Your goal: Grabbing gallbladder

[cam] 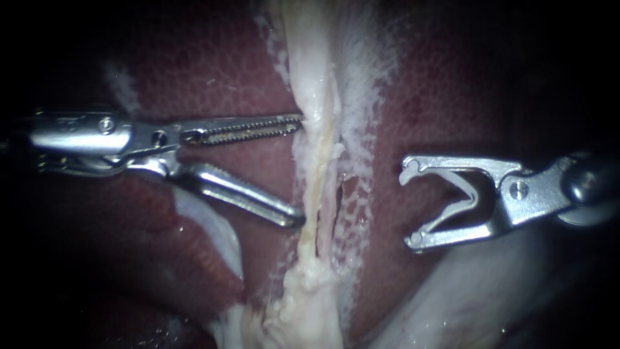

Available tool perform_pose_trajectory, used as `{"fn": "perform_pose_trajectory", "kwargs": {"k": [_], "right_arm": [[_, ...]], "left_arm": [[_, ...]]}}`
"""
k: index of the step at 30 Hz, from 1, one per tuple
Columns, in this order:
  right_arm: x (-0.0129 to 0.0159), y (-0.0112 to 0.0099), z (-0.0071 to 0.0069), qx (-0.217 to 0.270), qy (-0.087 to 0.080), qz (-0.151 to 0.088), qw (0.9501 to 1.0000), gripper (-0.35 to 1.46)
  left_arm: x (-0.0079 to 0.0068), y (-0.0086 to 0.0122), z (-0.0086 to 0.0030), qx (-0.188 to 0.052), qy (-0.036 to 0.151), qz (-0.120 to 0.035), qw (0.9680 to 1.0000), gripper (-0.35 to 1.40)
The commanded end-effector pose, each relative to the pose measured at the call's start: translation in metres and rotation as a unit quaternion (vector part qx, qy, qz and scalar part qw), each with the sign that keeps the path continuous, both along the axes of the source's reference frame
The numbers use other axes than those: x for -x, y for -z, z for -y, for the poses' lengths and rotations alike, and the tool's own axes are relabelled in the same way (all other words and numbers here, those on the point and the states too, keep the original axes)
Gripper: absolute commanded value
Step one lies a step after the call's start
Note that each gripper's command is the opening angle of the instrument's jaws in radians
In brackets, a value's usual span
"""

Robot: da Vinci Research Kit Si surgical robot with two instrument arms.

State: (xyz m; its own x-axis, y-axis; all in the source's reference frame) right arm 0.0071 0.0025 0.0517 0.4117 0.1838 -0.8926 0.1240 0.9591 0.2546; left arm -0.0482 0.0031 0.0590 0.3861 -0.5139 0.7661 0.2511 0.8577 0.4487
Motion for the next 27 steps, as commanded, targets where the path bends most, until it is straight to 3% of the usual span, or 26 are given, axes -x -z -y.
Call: {"fn": "perform_pose_trajectory", "kwargs": {"k": [1, 14, 27], "right_arm": [[0.0000, 0.0000, 0.0000, 0.000, 0.000, 0.000, 1.0000, 0.59], [0.0000, 0.0000, 0.0000, 0.000, 0.000, 0.000, 1.0000, 0.59], [0.0000, 0.0000, 0.0000, 0.000, 0.000, 0.000, 1.0000, 0.59]], "left_arm": [[-0.0001, -0.0003, -0.0002, -0.001, 0.002, -0.003, 1.0000, 0.12], [-0.0019, -0.0023, -0.0016, -0.009, 0.020, -0.021, 0.9996, -0.35], [-0.0027, -0.0020, -0.0017, -0.021, 0.036, -0.033, 0.9986, -0.35]]}}
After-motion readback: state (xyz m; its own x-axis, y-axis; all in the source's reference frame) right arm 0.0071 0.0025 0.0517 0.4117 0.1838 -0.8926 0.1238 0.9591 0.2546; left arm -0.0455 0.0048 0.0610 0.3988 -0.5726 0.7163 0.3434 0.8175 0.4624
